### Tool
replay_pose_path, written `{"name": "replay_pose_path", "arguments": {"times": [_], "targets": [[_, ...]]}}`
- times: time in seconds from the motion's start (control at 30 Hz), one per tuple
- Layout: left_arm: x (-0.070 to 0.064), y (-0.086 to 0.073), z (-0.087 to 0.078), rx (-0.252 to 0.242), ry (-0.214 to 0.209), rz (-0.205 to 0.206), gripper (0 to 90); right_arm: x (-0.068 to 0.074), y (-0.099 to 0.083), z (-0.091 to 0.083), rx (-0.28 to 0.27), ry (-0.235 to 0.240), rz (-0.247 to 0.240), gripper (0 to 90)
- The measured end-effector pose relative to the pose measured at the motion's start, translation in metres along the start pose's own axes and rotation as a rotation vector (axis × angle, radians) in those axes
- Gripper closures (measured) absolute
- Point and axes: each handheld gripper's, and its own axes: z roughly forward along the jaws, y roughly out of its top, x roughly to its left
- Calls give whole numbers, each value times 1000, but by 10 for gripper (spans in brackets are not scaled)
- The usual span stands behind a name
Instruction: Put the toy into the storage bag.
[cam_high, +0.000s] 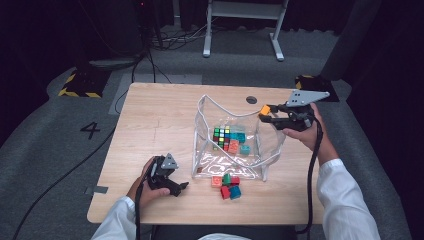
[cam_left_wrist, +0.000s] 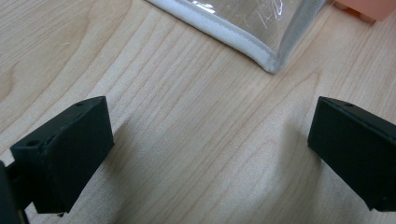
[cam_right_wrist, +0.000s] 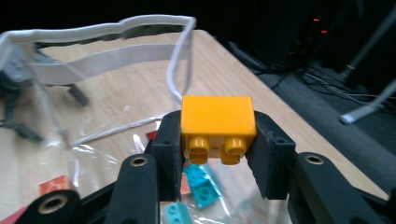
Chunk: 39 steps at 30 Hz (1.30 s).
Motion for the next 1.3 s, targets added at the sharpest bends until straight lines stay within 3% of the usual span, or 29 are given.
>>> {"name": "replay_pose_path", "arguments": {"times": [0.2,0.4,0.67,0.83,0.9,1.03,1.3], "targets": [[0,0,0,0,0,0,2,11,8,18,53,59,-53,590],[0,0,0,1,1,-1,3,19,15,39,170,92,-108,590],[0,0,0,1,1,-1,4,20,18,52,312,110,-142,589],[0,0,0,1,1,-1,4,16,10,58,417,91,-170,589],[0,0,0,0,1,-1,4,16,5,58,476,86,-157,589],[0,0,0,0,1,-1,4,9,-3,53,535,62,-141,589],[0,0,0,-2,1,-5,4,-3,-14,32,545,31,-121,589]]}}
